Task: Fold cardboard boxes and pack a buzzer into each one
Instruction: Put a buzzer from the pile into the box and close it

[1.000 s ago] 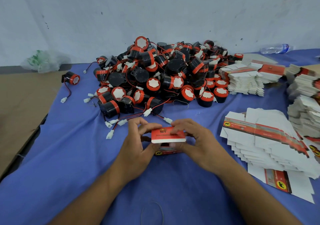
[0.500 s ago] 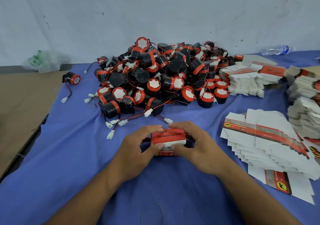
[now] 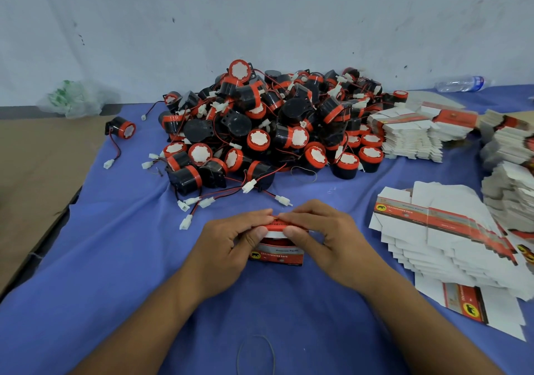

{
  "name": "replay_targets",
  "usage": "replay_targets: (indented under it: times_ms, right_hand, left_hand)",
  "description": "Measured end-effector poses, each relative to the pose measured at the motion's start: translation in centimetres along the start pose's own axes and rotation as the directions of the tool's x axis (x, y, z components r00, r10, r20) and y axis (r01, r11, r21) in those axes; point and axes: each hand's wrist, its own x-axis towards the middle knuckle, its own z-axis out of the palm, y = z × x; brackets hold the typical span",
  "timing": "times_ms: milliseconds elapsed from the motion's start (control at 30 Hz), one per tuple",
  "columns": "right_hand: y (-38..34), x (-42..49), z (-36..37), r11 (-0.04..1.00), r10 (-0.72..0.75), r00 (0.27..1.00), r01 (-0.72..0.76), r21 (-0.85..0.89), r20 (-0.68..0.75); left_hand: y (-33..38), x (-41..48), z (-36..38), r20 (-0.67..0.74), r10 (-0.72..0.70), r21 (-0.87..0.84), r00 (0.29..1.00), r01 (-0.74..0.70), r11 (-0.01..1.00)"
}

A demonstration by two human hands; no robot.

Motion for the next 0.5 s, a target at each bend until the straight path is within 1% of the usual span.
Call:
replay_targets:
  times_ms: [67,233,300,433,467,500]
  right_hand:
    - [0.0,-0.1,-0.1,0.999,-0.026,0.999,0.027,-0.041,0.032]
    - [-0.4,-0.6,0.5,0.999,0.001,0.98,0.008,-0.045,0.198]
    - [-0.5,-0.8,0.8,0.995,0.001,0.973,0.022,-0.097,0.229]
    - [-0.7,-1.2,1.2,0.959,-0.026,0.962,0.1,-0.264,0.271]
    - [-0.6,-1.3,1.4,0.957,-0.03,0.958,0.11,-0.267,0.286]
    - [-0.6,-1.3,1.6,0.968,-0.03,0.956,0.1,-0.229,0.292]
  left_hand:
    - [-0.1,-0.3,0.0,0.007,0.015,0.012,1.0,-0.015,1.0]
    - [-0.3,-0.4,-0.1,0.002,0.052,0.047,0.999,-0.052,0.998]
    - [-0.3,-0.4,0.0,0.01,0.073,0.056,0.997,-0.073,0.996]
    - [-0.2,-0.5,0.1,0.13,0.089,0.018,0.987,-0.093,0.996]
    - [-0.3,-0.4,0.1,0.146,0.101,0.037,0.984,-0.107,0.994]
    - [-0.5,-0.4,0.1,0.15,0.117,0.057,0.982,-0.127,0.99]
